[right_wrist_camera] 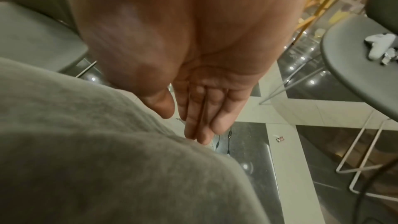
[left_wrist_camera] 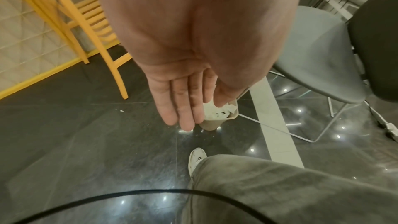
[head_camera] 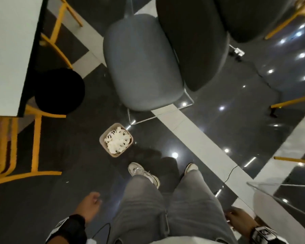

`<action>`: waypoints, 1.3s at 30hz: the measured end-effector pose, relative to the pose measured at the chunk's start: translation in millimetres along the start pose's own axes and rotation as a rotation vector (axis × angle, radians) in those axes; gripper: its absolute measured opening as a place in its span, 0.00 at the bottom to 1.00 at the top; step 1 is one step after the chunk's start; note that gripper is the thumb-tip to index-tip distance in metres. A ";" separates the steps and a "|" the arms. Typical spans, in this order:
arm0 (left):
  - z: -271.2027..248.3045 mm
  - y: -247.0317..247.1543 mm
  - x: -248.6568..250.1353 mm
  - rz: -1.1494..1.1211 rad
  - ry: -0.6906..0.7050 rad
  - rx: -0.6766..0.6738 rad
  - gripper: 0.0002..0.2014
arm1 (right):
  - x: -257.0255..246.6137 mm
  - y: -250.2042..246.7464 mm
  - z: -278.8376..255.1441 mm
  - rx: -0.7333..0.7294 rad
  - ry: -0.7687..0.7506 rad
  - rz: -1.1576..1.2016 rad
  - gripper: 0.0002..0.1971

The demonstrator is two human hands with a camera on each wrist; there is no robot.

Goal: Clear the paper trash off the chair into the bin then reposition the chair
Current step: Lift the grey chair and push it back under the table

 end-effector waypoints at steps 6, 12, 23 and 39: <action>-23.7 8.4 174.0 0.000 0.078 0.078 0.10 | 51.9 -32.3 50.3 0.035 -0.043 0.119 0.14; -45.5 73.9 285.5 0.124 0.136 0.034 0.07 | 105.3 -100.6 96.3 0.086 -0.063 0.147 0.14; -27.9 158.6 385.1 0.275 0.185 -0.067 0.06 | 151.7 -209.1 145.3 0.060 -0.098 0.362 0.13; 116.1 143.2 607.4 -0.066 0.169 0.120 0.09 | 16.3 -529.1 169.9 0.184 -0.104 -0.034 0.18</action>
Point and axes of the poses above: each hand's wrist, its own z-axis towards the middle knuckle, its own y-axis out of the palm, x = y × z, the point moved 9 cm from there along z, towards the middle knuckle, and after that the axes turned 15 degrees about y, right-handed, at the moved point
